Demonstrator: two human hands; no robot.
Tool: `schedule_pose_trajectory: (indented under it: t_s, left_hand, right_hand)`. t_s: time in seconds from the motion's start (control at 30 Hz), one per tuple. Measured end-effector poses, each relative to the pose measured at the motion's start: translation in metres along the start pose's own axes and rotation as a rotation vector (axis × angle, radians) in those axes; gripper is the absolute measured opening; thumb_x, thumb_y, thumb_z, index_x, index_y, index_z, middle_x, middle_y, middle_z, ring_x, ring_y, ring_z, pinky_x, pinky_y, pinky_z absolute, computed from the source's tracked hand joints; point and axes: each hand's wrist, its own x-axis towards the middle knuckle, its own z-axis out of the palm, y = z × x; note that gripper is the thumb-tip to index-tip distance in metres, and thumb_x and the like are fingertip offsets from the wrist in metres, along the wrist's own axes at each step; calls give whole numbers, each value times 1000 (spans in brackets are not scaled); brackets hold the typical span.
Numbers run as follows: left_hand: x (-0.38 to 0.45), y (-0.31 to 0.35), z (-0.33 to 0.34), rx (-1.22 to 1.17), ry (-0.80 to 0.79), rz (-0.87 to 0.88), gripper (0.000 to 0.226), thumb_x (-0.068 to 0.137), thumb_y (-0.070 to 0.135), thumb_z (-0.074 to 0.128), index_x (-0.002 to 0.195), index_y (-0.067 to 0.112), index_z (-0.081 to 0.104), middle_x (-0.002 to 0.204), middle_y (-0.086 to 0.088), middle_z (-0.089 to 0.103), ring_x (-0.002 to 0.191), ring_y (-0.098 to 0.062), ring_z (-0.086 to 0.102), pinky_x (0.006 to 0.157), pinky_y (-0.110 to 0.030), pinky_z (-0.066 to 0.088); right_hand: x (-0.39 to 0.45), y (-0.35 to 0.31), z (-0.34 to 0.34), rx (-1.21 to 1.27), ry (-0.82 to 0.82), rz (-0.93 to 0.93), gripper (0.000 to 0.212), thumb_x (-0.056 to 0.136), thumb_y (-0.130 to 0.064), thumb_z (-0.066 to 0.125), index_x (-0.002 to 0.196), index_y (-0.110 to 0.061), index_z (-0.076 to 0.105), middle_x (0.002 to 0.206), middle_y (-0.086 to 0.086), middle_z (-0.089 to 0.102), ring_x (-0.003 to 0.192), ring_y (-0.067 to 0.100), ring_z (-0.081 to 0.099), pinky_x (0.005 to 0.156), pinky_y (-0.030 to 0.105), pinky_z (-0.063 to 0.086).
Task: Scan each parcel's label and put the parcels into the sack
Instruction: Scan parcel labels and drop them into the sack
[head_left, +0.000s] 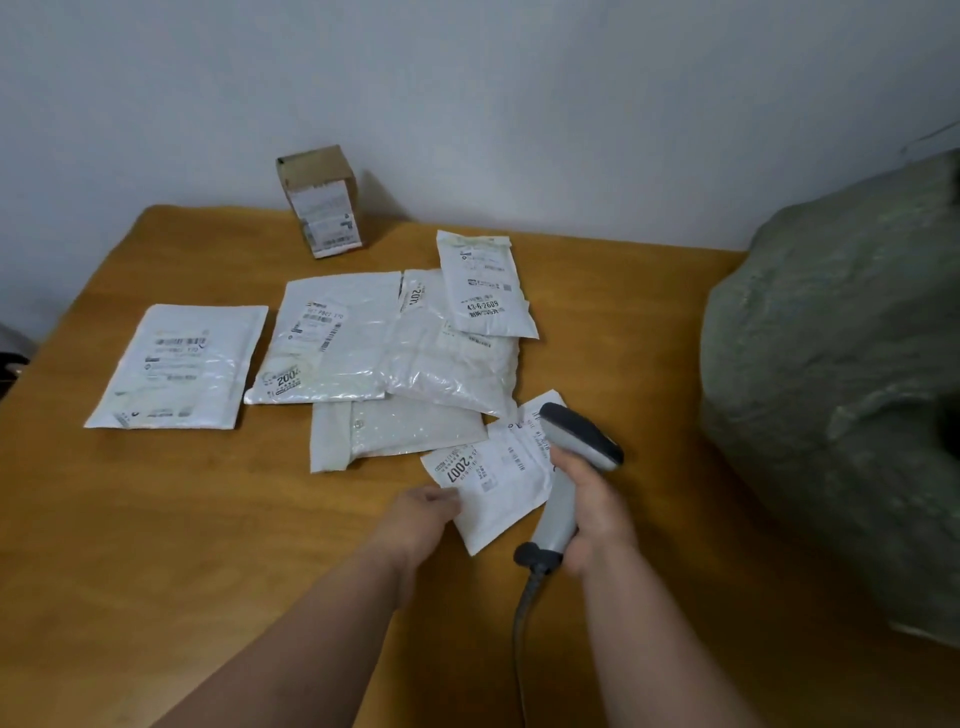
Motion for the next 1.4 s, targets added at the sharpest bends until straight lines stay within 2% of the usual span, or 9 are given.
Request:
schedule_pose_trajectory:
  t_s: [0.1,0.3,0.4,0.47,0.57,0.73,0.9,1.1,1.4]
  left_hand:
    - [-9,-4,-3,41,-7,-11,26,97,36,61,118,22,65,113,0,64,106,-19,58,97,-38,47]
    - [-40,-1,-28,51,211,307,52,92,39,67,138,22,51,133,0,53,119,-21,55,99,-43,51]
    - [-69,10,-55,-5,22,345,38,93,42,66,127,28,55,113,6,67,88,-8,72,64,-19,58]
    - [-86,13,-74,44,-113,352,24,94,39,65,111,22,63,89,6,77,69,-7,74,48,-17,53]
    - [-110,11,-103,32,-186,377,14,96,31,65,106,22,69,84,4,78,73,-17,76,55,-28,58]
    - [-137,-4,-149,-161,-113,461,13,99,25,60,105,22,71,90,1,78,77,-19,76,58,-31,58]
    - [-159,-10,-180,-412,28,560,17,102,20,54,102,22,71,89,4,78,75,-14,75,54,-27,55]
    - [-180,-8,-190,-623,86,609,20,102,18,51,100,24,70,86,4,78,73,-15,75,51,-27,56]
    - [-197,-7,-165,-727,144,614,18,102,20,54,98,24,71,87,5,78,77,-15,76,64,-33,58]
  right_hand:
    - [-13,0,-13,21,94,-100,40,79,-33,83,112,-15,70,99,8,75,90,32,70,68,38,56]
    - [-76,5,-28,23,6,-322,24,81,-29,82,102,-23,72,84,-3,79,70,20,76,51,30,57]
    - [-111,10,-19,-53,-99,-442,20,83,-24,80,102,-25,74,92,-3,79,79,17,77,60,33,59]
    - [-133,16,-7,-109,-169,-478,25,83,-21,80,107,-23,74,98,1,79,88,21,77,71,40,61]
    - [-161,26,12,-145,-247,-510,31,81,-20,81,111,-19,72,102,6,78,92,27,76,79,49,61]
    - [-199,41,41,-186,-229,-600,22,81,-25,82,100,-19,71,85,1,78,76,19,76,58,33,56]
    - [-229,51,58,-234,-219,-691,24,79,-27,83,98,-17,72,89,9,73,93,31,66,80,45,53]
    - [-259,49,64,-325,-398,-804,16,79,-19,81,92,-21,72,73,2,71,74,19,66,77,43,50]
    - [-282,39,39,-380,-551,-767,21,81,-10,79,91,-28,78,89,9,74,76,22,62,83,46,51]
